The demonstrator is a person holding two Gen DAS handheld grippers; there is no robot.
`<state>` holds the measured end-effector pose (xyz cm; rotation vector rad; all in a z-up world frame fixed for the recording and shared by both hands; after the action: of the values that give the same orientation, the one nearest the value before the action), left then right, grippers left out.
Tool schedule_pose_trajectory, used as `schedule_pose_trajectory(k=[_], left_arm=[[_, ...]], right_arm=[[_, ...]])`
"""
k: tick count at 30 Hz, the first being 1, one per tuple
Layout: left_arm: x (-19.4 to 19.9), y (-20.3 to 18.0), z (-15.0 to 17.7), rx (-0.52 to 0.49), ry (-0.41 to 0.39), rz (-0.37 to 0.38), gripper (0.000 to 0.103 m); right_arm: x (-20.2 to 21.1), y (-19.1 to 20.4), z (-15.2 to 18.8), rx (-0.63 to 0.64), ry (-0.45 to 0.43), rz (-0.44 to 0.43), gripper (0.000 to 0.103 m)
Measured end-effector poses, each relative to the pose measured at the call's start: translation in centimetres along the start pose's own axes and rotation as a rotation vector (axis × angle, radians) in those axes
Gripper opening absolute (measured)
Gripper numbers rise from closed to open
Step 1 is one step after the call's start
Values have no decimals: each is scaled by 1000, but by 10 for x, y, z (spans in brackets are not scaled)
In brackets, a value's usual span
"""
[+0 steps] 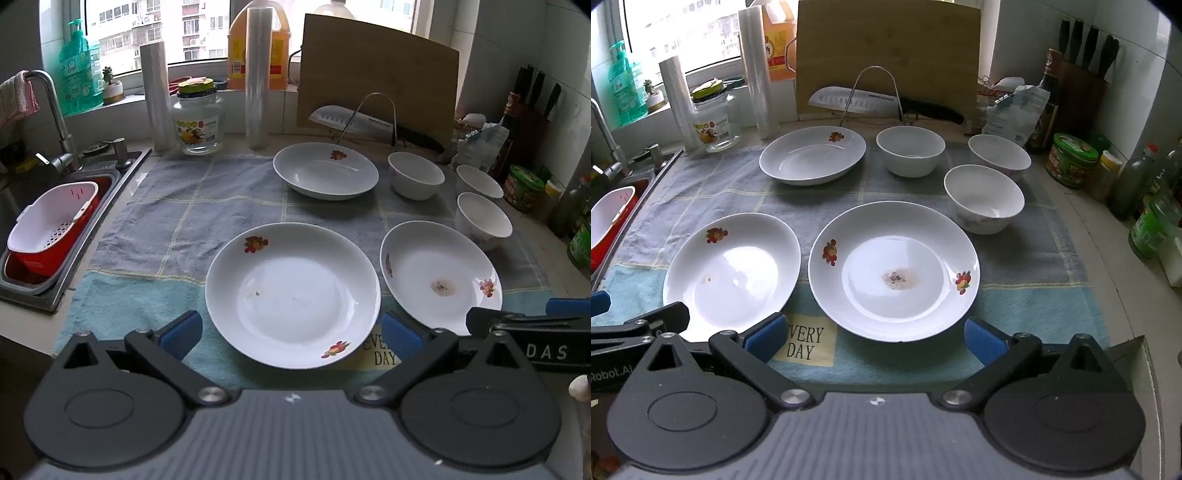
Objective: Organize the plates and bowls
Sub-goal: 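Move the left tool toward the large white flower-print plate's rim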
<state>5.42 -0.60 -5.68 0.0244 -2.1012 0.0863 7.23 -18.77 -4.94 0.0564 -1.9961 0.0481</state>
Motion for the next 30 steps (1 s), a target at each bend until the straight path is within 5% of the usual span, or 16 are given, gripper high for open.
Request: schedule_pose_trajectory(k=[30], left_arm=[[10, -8, -4, 9, -21, -7, 102]], right_arm=[[5, -5, -4, 15, -17, -5, 103]])
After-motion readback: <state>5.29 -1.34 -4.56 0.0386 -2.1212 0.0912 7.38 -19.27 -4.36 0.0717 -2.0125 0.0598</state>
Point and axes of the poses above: each gripper's, at about its wrist camera, not at the fingertips, and x roughly against the way its jaws point, y to its left, z to its underside, the point moved 8 cm from there along -x, roughly the way its jaws point, and after that the axes turned 12 degrees about y, right-handed, at the moved point
